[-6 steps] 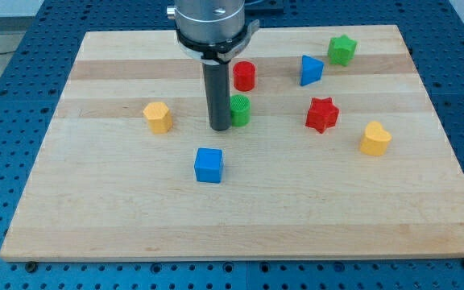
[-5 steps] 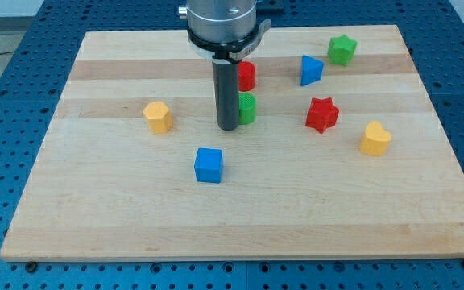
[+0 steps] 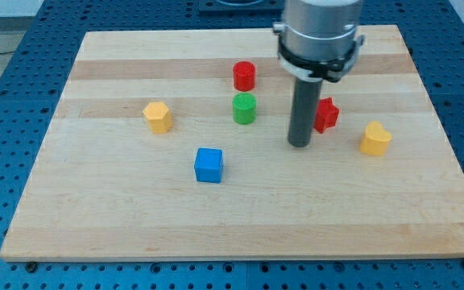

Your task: Make a vertical line with blue triangle and red star

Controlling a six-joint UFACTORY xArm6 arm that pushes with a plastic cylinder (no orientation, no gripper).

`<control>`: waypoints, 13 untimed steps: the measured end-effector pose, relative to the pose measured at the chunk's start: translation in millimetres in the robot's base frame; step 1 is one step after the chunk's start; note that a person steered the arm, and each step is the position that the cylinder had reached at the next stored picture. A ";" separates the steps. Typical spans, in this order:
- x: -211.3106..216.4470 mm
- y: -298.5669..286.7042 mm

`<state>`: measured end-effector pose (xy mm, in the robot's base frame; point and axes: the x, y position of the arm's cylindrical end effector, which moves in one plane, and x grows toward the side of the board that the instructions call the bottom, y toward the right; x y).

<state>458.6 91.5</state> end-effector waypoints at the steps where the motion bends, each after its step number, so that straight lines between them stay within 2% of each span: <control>1: 0.0 16.6; 5: -6.5 52.3; 7: -29.4 44.7; 9: -32.6 36.1; 11: -41.3 87.6; 13: -117.3 87.5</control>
<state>341.4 179.0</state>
